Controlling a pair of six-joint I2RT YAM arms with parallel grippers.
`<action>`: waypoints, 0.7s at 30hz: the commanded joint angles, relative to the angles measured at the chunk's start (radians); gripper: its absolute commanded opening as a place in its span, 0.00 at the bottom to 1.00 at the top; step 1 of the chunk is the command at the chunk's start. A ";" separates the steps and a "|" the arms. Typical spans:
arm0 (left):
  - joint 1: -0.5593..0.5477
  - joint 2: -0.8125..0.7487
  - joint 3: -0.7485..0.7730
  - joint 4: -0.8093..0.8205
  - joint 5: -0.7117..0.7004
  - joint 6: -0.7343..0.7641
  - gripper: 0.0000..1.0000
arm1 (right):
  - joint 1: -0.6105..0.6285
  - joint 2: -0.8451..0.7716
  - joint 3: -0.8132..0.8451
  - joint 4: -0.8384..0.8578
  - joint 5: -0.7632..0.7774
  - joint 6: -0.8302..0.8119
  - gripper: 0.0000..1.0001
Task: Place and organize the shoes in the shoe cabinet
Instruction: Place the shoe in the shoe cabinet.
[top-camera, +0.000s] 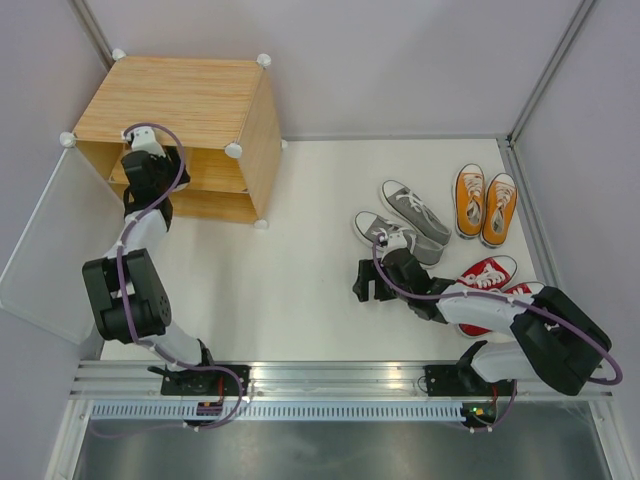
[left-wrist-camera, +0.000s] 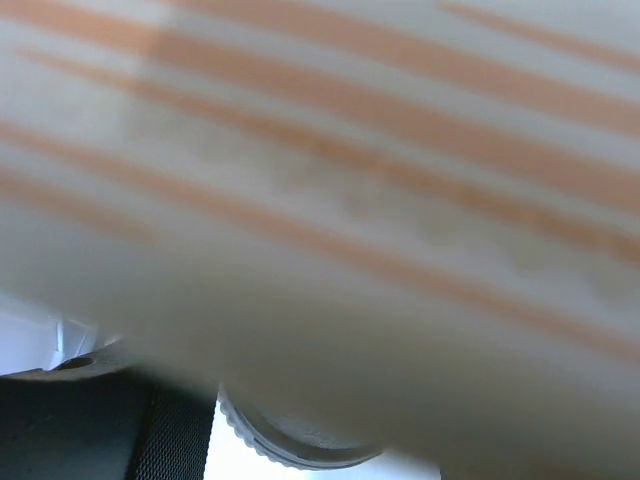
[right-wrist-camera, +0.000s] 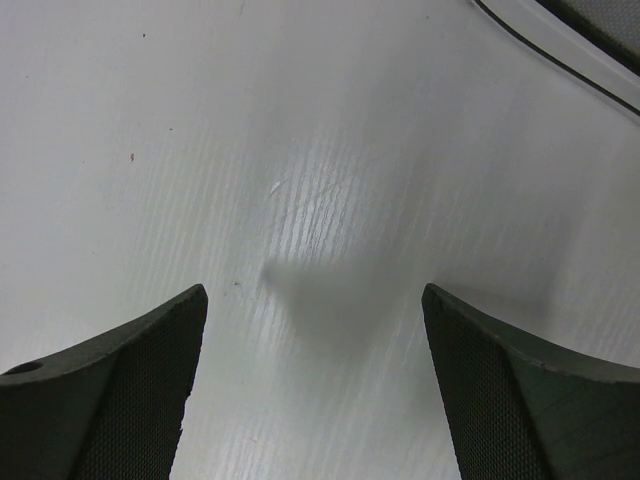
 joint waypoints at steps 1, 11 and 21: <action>0.078 0.035 0.093 0.177 -0.219 -0.032 0.18 | -0.005 0.024 0.023 -0.009 0.018 -0.012 0.92; 0.079 0.028 0.087 0.155 -0.241 -0.041 0.56 | -0.003 0.036 0.031 -0.012 0.023 -0.016 0.92; 0.079 -0.115 -0.043 0.211 -0.245 -0.046 0.99 | -0.003 0.016 0.018 -0.015 0.019 -0.016 0.92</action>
